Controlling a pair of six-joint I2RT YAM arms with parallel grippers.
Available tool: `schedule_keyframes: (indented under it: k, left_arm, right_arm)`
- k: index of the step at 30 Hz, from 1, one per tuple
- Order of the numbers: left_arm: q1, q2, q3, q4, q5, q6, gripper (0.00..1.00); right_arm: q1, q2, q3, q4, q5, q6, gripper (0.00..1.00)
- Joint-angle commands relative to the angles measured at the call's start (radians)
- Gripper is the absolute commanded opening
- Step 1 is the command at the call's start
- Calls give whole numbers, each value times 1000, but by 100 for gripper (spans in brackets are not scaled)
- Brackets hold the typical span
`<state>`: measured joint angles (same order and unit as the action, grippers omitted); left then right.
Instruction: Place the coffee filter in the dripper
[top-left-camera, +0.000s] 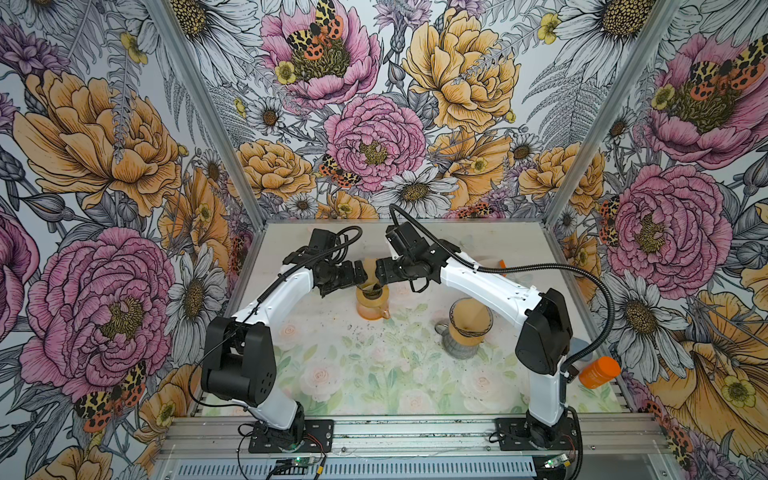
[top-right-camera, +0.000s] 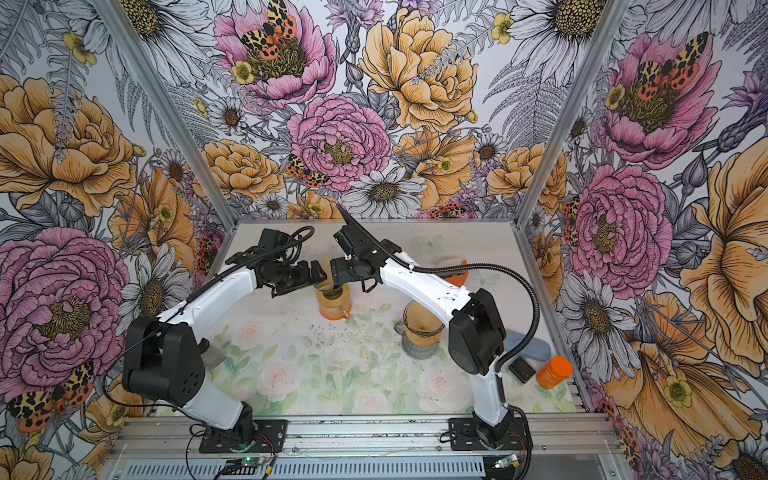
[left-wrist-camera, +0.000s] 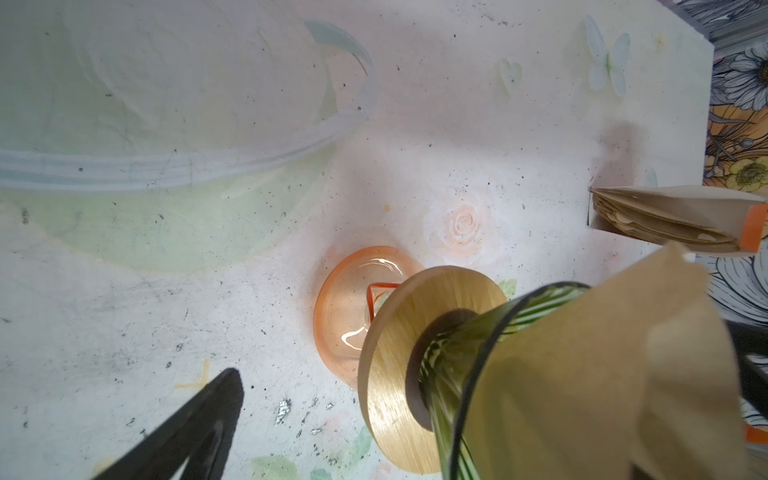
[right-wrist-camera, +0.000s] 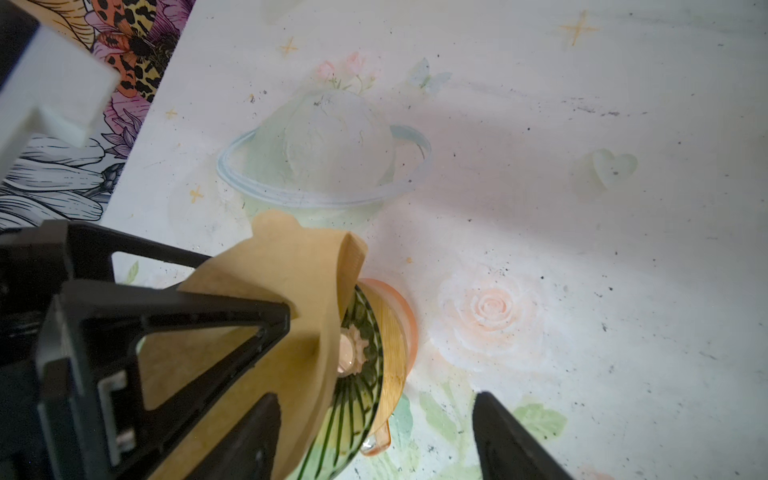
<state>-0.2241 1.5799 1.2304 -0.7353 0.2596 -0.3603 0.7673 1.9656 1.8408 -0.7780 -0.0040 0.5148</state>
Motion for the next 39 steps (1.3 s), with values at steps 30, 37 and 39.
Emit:
schedule_keyframes:
  k: [30,37,39]
  left_arm:
    - [-27,-13,17,-34,39,52,99]
    - [-25,-14,20,-40,70,53,99]
    - [-22,-14,24,-44,72,55,99]
  right_arm:
    - [-2,102,87,-7,-50,10,79]
    - [-3,119,89,-6,-58,10,79]
    - [-4,121,89,-7,-58,11,79]
